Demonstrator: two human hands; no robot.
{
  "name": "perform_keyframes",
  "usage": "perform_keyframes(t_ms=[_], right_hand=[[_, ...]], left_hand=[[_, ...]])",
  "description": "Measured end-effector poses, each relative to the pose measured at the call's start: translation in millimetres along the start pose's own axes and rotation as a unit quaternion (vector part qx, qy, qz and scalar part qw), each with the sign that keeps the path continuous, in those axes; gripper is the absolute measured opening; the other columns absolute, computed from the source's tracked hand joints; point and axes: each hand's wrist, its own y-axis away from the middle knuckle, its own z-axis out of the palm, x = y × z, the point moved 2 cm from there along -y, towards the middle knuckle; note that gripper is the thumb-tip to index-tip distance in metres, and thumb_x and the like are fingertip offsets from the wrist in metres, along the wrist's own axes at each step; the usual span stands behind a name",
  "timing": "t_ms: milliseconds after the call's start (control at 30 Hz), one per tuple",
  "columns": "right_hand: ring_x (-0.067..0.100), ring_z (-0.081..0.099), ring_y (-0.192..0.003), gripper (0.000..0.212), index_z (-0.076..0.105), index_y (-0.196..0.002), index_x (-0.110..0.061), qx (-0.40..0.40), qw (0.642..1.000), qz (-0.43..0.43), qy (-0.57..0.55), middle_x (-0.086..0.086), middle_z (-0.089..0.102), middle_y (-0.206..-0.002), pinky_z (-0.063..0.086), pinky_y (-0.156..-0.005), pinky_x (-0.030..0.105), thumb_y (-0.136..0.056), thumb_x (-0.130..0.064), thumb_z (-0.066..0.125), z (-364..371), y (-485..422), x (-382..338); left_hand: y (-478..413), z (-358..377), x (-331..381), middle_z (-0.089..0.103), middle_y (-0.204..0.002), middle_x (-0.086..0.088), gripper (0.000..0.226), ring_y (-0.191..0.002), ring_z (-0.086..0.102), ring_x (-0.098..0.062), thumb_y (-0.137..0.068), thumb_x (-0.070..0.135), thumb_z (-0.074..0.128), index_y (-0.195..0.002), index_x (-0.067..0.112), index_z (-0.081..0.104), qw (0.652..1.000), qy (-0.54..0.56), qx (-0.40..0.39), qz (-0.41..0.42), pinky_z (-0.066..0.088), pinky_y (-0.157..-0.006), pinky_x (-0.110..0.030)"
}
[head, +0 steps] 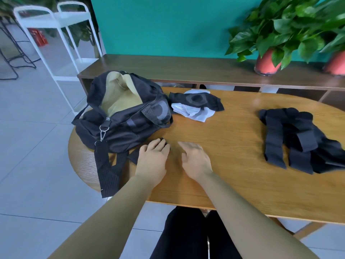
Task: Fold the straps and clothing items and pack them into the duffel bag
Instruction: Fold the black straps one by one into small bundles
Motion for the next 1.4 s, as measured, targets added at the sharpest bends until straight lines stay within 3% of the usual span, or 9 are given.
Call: perform_keyframes(t_ms=[433, 567, 633, 767, 900, 1067, 1200, 1300, 1400], right_hand=[[0.024, 0.04, -0.122, 0.044, 0.054, -0.133, -0.016, 0.17, 0.974, 0.137, 0.064, 0.002, 0.055, -0.131, 0.04, -0.097, 0.037, -0.09, -0.008, 0.046, -106.2, 52.3, 151.3], [0.026, 0.037, -0.126, 0.039, 0.05, -0.133, -0.016, 0.126, 0.962, 0.204, 0.133, 0.002, 0.049, -0.136, 0.035, -0.099, 0.037, -0.095, -0.021, 0.043, -115.5, 60.4, 182.4], [0.027, 0.04, -0.121, 0.029, 0.055, -0.119, -0.013, 0.071, 0.963, 0.228, 0.127, 0.004, 0.052, -0.128, 0.038, -0.093, 0.037, -0.097, -0.026, 0.039, -112.7, 62.0, 188.9], [0.025, 0.046, -0.112, 0.024, 0.056, -0.088, -0.014, 0.041, 0.98, 0.176, 0.088, -0.003, 0.055, -0.101, 0.039, -0.084, 0.035, -0.097, -0.02, 0.035, -105.3, 67.4, 177.5], [0.021, 0.04, -0.122, 0.03, 0.066, -0.109, -0.016, 0.011, 0.99, 0.122, 0.069, -0.002, 0.059, -0.124, 0.04, -0.094, 0.032, -0.095, -0.014, 0.04, -98.3, 78.0, 160.4], [0.017, 0.044, -0.116, 0.033, 0.068, -0.108, -0.024, -0.003, 0.996, 0.093, 0.012, -0.005, 0.065, -0.113, 0.042, -0.09, 0.029, -0.092, -0.013, 0.042, -94.8, 86.0, 154.0], [0.022, 0.057, -0.101, 0.031, 0.069, -0.109, -0.025, 0.109, 0.985, 0.137, -0.002, 0.003, 0.068, -0.102, 0.051, -0.079, 0.033, -0.09, -0.014, 0.047, -116.5, 70.6, 174.7], [0.03, 0.056, -0.094, 0.027, 0.07, -0.097, -0.017, 0.184, 0.97, 0.149, 0.049, 0.007, 0.062, -0.092, 0.047, -0.068, 0.033, -0.086, -0.012, 0.046, -135.8, 52.5, 192.1], [0.028, 0.042, -0.122, 0.027, 0.068, -0.104, -0.012, 0.171, 0.965, 0.12, 0.156, 0.003, 0.06, -0.108, 0.034, -0.094, 0.034, -0.086, -0.01, 0.048, -140.9, 31.8, 199.3]], left_hand=[[-47.8, 5.1, 145.5, 0.022, -0.157, 0.001, 0.059, -0.145, 0.012, -0.016, -0.086, 0.0, 0.047, -0.141, 0.018, 0.038, 0.989, 0.018, -0.025, 0.142, 0.021, -0.107, -0.035], [-62.8, 11.3, 181.4, 0.026, -0.155, 0.003, 0.057, -0.144, 0.016, -0.015, -0.085, 0.0, 0.045, -0.139, 0.019, 0.04, 0.986, 0.021, -0.03, 0.165, 0.024, -0.104, -0.035], [-68.2, 16.5, 193.8, 0.024, -0.157, 0.002, 0.058, -0.144, 0.015, -0.015, -0.087, 0.002, 0.045, -0.141, 0.02, 0.038, 0.985, 0.024, -0.04, 0.168, 0.024, -0.105, -0.036], [-76.1, 27.1, 207.8, 0.023, -0.158, 0.003, 0.058, -0.144, 0.016, -0.014, -0.091, 0.006, 0.043, -0.146, 0.022, 0.033, 0.984, 0.032, -0.056, 0.166, 0.024, -0.105, -0.036], [-80.0, 32.1, 206.4, 0.024, -0.157, 0.006, 0.053, -0.143, 0.019, -0.014, -0.097, 0.013, 0.038, -0.148, 0.023, 0.029, 0.986, 0.044, -0.057, 0.151, 0.026, -0.103, -0.035], [-74.4, 34.2, 199.2, 0.017, -0.159, 0.006, 0.046, -0.145, 0.012, -0.014, -0.102, 0.023, 0.032, -0.148, 0.025, 0.029, 0.977, 0.05, -0.097, 0.183, 0.023, -0.107, -0.037], [-67.9, 34.3, 194.2, 0.015, -0.16, 0.006, 0.047, -0.144, 0.015, -0.015, -0.103, 0.027, 0.032, -0.149, 0.026, 0.027, 0.974, 0.043, -0.092, 0.202, 0.023, -0.109, -0.037], [-75.2, 27.3, 195.4, 0.022, -0.158, 0.005, 0.045, -0.142, 0.021, -0.016, -0.102, 0.027, 0.034, -0.148, 0.026, 0.031, 0.975, 0.085, -0.069, 0.191, 0.023, -0.11, -0.037], [-94.2, 20.1, 200.4, 0.033, -0.152, 0.005, 0.044, -0.136, 0.031, -0.019, -0.102, 0.028, 0.037, -0.146, 0.025, 0.034, 0.975, 0.122, -0.047, 0.178, 0.027, -0.106, -0.037]])
